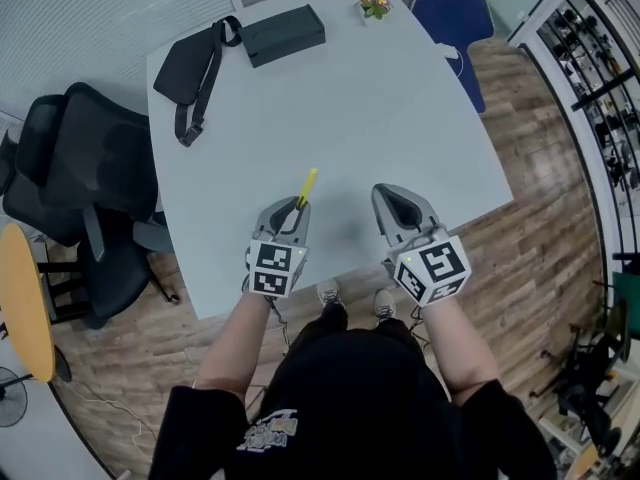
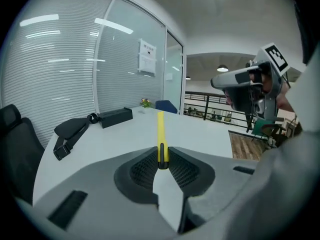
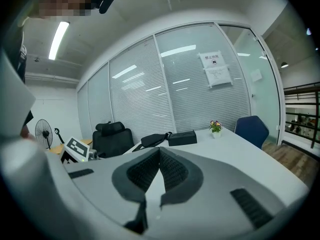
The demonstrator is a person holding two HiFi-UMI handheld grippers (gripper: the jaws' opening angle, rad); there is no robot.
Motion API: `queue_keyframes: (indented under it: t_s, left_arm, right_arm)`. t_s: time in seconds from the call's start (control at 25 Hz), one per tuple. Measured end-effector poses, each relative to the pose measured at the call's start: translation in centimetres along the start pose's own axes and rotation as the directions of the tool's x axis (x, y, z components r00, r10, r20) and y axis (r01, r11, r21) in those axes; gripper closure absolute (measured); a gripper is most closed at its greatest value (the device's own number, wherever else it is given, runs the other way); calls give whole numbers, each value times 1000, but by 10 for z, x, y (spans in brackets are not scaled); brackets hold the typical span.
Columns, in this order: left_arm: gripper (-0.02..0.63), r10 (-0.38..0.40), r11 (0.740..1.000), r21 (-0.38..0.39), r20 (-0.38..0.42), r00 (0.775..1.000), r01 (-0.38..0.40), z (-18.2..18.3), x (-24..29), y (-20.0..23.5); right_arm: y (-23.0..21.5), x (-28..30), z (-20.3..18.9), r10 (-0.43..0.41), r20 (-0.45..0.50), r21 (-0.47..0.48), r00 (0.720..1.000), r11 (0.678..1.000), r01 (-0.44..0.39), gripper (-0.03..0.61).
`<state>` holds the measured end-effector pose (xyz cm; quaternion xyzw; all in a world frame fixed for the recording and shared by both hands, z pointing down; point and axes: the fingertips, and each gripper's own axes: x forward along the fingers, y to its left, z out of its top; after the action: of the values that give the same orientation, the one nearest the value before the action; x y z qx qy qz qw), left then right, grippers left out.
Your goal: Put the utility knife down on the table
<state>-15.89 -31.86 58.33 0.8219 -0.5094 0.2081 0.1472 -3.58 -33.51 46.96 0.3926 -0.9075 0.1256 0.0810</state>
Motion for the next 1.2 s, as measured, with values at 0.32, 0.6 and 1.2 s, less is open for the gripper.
queue_keyframes:
  t_s: [0.32,0.6,1.2]
  left_arm:
    - [548,-43,997,61,-163,986,53,-61,36,5]
    - [548,-61,990,102,-280,958,93,-97,55,8]
    - [548,-90,987,93,-384,919,135,-133,70,10]
  right_arm:
    - [0,5,-16,-26,-46,9,999,1000,26,575]
    - [0,10,-30,-36,-85,13,996,999,38,575]
    - [7,17,-56,-32,-143,42,989,998,39,575]
